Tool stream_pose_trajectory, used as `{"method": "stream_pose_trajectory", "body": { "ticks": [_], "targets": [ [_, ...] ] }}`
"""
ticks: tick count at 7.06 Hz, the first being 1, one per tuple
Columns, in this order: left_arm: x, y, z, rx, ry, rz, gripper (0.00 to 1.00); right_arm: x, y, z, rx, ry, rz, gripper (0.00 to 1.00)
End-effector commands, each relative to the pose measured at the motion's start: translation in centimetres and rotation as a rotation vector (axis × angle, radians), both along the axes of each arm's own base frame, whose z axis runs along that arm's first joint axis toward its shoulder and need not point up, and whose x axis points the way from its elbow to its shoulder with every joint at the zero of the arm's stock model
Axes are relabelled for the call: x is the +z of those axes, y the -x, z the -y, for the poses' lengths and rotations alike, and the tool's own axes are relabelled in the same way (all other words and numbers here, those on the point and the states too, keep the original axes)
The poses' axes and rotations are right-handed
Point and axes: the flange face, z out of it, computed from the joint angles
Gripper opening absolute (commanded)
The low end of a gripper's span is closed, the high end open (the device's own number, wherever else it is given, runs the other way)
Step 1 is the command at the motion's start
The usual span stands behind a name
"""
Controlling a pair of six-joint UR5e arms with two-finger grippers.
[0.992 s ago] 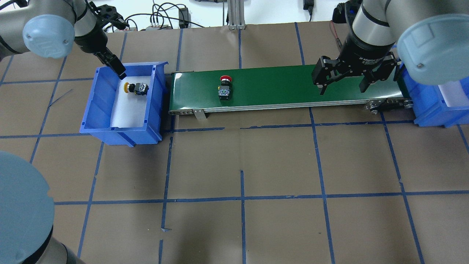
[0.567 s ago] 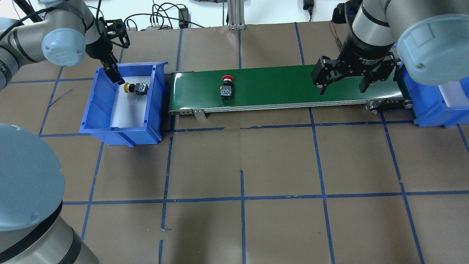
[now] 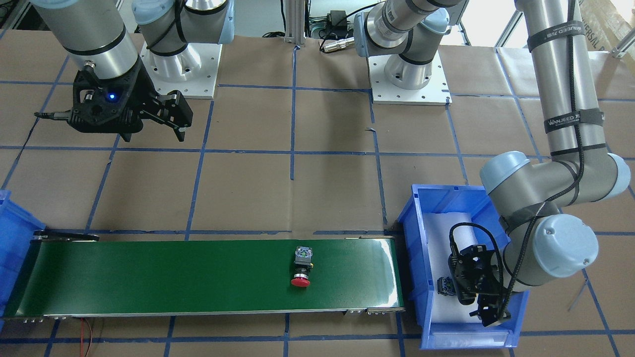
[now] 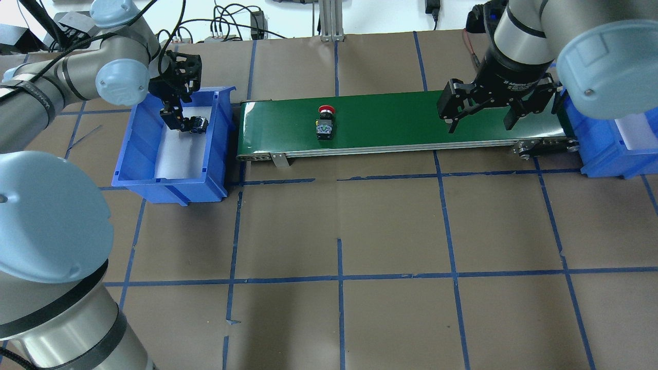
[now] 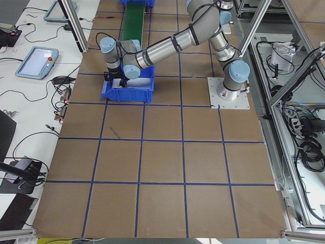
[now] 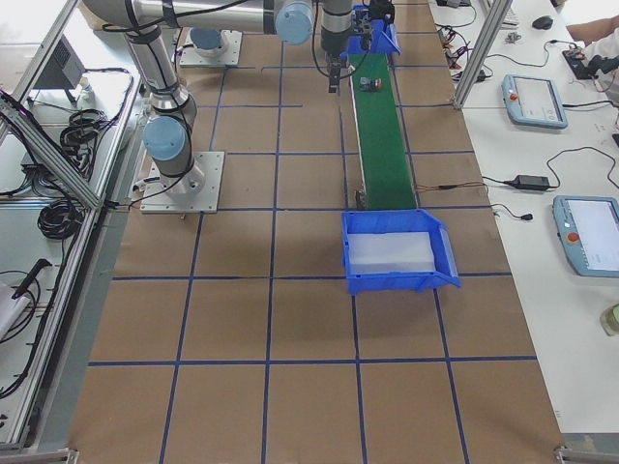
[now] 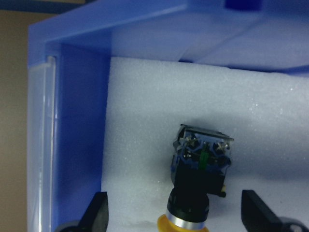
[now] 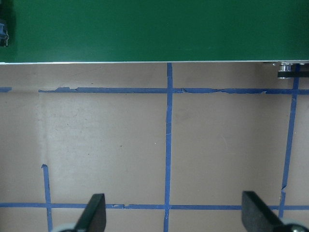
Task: Transport two buttons from left to right
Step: 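Grasp the yellow-capped button in the bin with the left gripper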
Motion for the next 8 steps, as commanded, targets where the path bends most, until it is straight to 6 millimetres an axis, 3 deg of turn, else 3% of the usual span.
{"method": "stream_pose_trajectory", "body": {
  "ticks": [1,2,3,4,5,6,8],
  "targets": [
    [-1.3,0.0,-0.1,0.001,-0.02,-0.007,0.77,-0.1,0.0,0.0,-0.001,-0.001,-0.002,1.0],
    [-1.6,0.3,-0.2,0.006,-0.025,-0.009,0.68,-0.1,0.0,0.0,-0.001,-0.001,0.0,1.0],
    [-1.6,0.4,-0.3,0.009,-0.026,-0.008,0.41,0.0,0.0,0.0,0.001,0.0,0.0,1.0],
    [-1.2,0.4,-0.4,0.009,-0.021,-0.007,0.26,0.0,0.0,0.0,-0.001,0.0,0.0,1.0],
    [0.3,0.5,-0.6,0.015,-0.007,-0.008,0.2,-0.1,0.0,0.0,-0.001,-0.001,-0.002,1.0],
    [2.5,0.7,-1.1,0.046,0.016,-0.028,0.2,-0.1,0.0,0.0,0.001,-0.001,-0.002,1.0],
    [11.6,1.2,-4.4,0.308,0.045,-0.026,0.2,0.0,0.0,0.0,0.001,0.0,0.0,1.0]
  ]
}}
